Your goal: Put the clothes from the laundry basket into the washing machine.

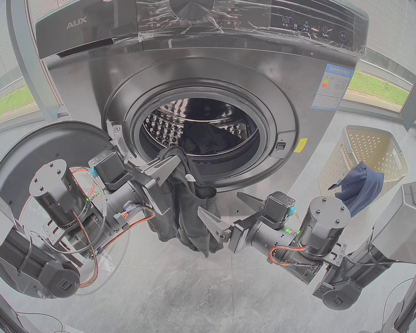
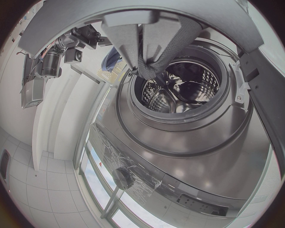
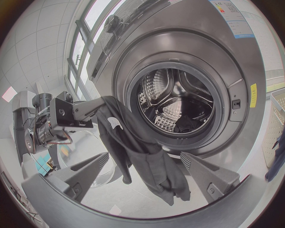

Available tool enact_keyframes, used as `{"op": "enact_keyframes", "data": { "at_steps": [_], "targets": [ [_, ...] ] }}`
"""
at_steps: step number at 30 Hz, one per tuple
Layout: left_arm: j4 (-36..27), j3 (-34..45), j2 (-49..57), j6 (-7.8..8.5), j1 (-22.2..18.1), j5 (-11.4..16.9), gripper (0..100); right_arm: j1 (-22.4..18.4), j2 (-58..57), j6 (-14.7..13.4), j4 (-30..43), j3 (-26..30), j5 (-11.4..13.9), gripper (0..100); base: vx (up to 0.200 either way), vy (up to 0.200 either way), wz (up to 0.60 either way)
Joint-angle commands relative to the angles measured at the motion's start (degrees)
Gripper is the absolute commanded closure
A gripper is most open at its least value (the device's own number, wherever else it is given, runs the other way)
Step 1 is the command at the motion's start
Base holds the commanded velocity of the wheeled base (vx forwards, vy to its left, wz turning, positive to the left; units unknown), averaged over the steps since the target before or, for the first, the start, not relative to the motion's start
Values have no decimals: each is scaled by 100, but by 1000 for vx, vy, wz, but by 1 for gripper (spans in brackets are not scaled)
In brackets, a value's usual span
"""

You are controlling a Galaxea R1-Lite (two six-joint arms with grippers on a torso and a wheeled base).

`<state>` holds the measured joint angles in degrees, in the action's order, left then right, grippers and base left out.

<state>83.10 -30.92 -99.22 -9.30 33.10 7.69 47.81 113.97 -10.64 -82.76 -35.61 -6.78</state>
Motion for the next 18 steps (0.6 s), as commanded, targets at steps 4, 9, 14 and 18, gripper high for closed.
{"op": "enact_keyframes", "data": {
  "at_steps": [4,9,14,18],
  "targets": [
    [13,-99,25,-1,4,-66,100,-17,205,1,-21,1,-8,0,0,0,0],
    [13,-152,25,-10,4,-66,100,-70,292,10,-117,-7,1,0,0,0,0],
    [13,-169,-10,-10,21,-75,100,-88,442,27,-293,-7,1,0,0,0,0],
    [13,-169,-1,-10,21,-75,100,-44,424,36,-284,-7,1,0,0,0,0]
  ]
}}
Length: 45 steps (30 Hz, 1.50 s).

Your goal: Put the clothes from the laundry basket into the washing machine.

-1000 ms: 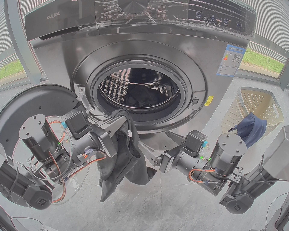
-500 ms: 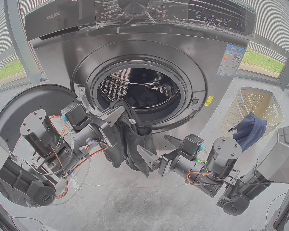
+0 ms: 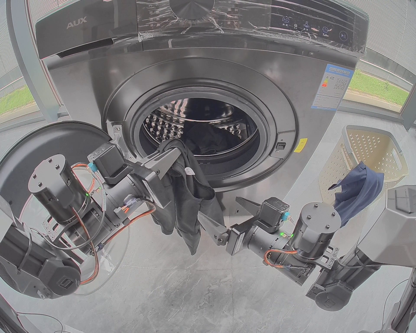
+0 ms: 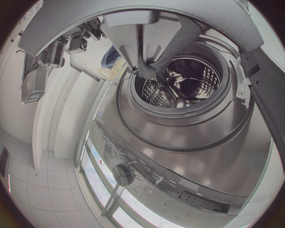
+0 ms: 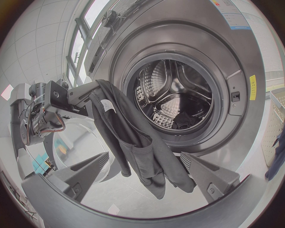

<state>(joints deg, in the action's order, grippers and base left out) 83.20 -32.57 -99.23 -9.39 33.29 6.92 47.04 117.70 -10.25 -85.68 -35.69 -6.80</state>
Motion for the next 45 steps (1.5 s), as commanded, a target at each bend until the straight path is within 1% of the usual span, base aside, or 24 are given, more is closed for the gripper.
{"op": "enact_keyframes", "data": {
  "at_steps": [1,7,15,23,33,41,45],
  "targets": [
    [3,-3,0,-2,2,2,100,51,51,14,7,1,3,0,0,0,0],
    [3,-3,-8,-2,2,2,100,235,174,23,7,-25,-5,0,0,0,0],
    [3,32,53,-2,-7,2,100,138,543,32,-2,-342,-5,0,0,0,0],
    [3,32,53,-2,-7,2,100,138,491,32,-2,-236,-23,0,0,0,0],
    [3,14,53,7,-16,2,100,138,605,32,-11,-394,-23,0,0,0,0],
    [3,5,79,7,-16,-7,100,86,869,41,7,-799,-14,0,0,0,0],
    [3,5,88,7,-25,-7,100,68,992,76,-2,-887,-14,0,0,0,0]
  ]
}}
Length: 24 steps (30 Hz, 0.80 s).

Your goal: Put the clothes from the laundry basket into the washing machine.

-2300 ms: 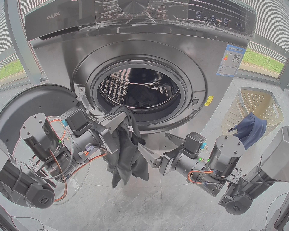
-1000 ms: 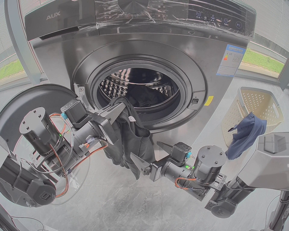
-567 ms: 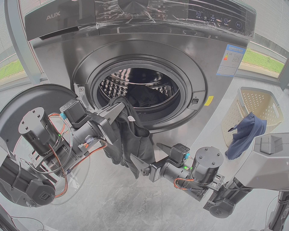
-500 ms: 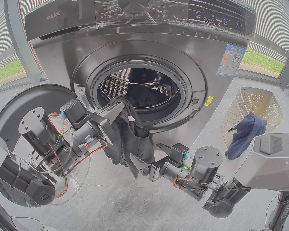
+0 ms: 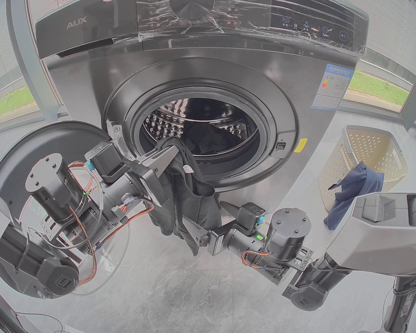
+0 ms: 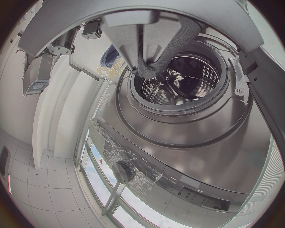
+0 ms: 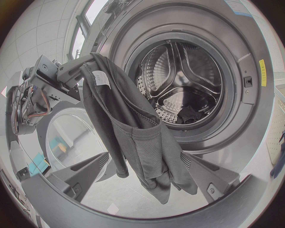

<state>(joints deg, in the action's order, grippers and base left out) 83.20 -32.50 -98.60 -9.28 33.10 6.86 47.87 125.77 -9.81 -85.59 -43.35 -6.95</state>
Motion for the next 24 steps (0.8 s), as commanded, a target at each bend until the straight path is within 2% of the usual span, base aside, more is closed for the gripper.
{"op": "enact_keyframes", "data": {
  "at_steps": [1,10,11,18,24],
  "targets": [
    [3,-2,25,-4,-5,-1,100,-15,185,32,-10,-121,1,0,0,0,0],
    [30,-11,25,-4,-5,-1,100,-120,352,94,34,-499,9,0,0,0,0],
    [56,-20,25,-4,-5,-1,100,-120,360,94,16,-508,9,100,0,0,0],
    [100,-37,16,-4,-5,-1,100,-111,343,94,-10,-517,9,100,0,0,0],
    [109,-28,-2,-13,-14,-1,100,-129,-88,111,51,-235,9,100,0,0,0]
  ]
}}
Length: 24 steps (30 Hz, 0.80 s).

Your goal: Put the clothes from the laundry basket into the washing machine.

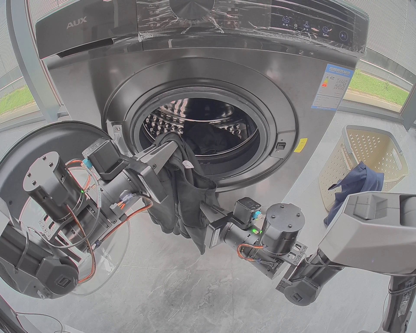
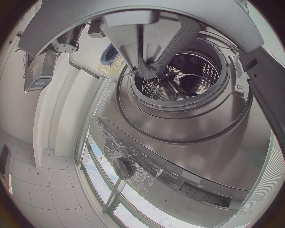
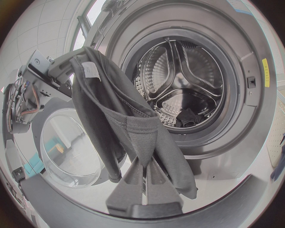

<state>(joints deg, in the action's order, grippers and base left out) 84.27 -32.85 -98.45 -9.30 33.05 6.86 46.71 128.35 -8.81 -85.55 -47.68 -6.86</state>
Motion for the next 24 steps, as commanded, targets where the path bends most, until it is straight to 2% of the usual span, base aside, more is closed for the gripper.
{"op": "enact_keyframes", "data": {
  "at_steps": [1,6,10,24],
  "targets": [
    [1,7,-16,-10,-9,-1,100,-13,-373,11,48,206,1,100,0,0,0],
    [1,7,-43,-10,-18,-1,100,-40,-1067,38,223,751,1,100,0,0,0],
    [1,-2,-34,-1,-9,-1,100,-40,-1067,29,258,857,1,100,0,0,0],
    [45,-2,10,-1,0,-1,100,-31,-179,46,223,303,71,100,0,0,0]
  ]
}}
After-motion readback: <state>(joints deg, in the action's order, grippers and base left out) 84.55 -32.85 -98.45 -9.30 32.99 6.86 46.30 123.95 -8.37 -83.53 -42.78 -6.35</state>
